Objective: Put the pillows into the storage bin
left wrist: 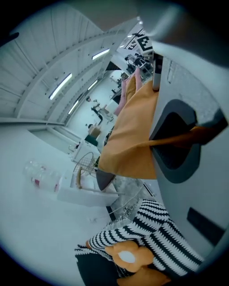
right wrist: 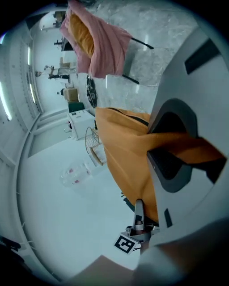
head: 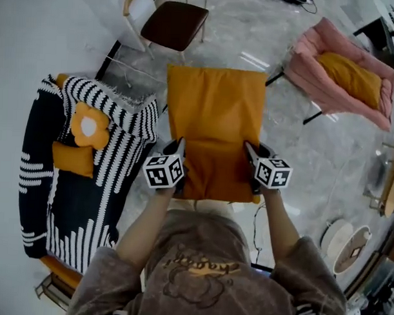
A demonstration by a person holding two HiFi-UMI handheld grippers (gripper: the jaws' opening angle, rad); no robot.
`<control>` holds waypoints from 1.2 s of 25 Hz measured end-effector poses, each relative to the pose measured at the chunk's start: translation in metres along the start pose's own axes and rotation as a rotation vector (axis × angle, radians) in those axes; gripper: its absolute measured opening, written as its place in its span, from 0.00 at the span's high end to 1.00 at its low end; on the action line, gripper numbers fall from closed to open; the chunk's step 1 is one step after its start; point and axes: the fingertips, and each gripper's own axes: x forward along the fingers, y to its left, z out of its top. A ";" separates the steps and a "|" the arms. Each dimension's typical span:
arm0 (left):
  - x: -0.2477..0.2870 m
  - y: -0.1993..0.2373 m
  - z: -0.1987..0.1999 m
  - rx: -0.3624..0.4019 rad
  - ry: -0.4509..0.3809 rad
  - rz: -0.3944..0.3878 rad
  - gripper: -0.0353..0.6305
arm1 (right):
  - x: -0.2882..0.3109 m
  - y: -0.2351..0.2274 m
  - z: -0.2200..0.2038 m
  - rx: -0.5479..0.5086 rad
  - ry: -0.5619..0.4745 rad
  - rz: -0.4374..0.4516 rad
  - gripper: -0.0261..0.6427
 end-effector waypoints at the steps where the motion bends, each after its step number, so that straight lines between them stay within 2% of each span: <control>1: 0.007 0.010 -0.003 -0.027 -0.001 0.018 0.93 | 0.017 -0.003 0.002 -0.027 0.020 0.013 0.81; 7: 0.050 0.065 -0.041 -0.154 0.012 0.115 0.93 | 0.107 -0.016 -0.007 -0.158 0.129 0.094 0.82; 16: 0.135 0.131 -0.128 -0.241 0.101 0.135 0.93 | 0.232 -0.057 -0.056 -0.341 0.226 0.193 0.82; 21: 0.168 0.135 -0.173 -0.279 0.149 0.117 0.92 | 0.274 -0.082 -0.077 -0.427 0.280 0.254 0.81; 28: 0.194 0.123 -0.204 -0.324 0.176 0.084 0.91 | 0.306 -0.101 -0.082 -0.536 0.320 0.315 0.80; 30: 0.197 0.122 -0.211 -0.336 0.181 0.091 0.90 | 0.314 -0.107 -0.081 -0.573 0.331 0.304 0.77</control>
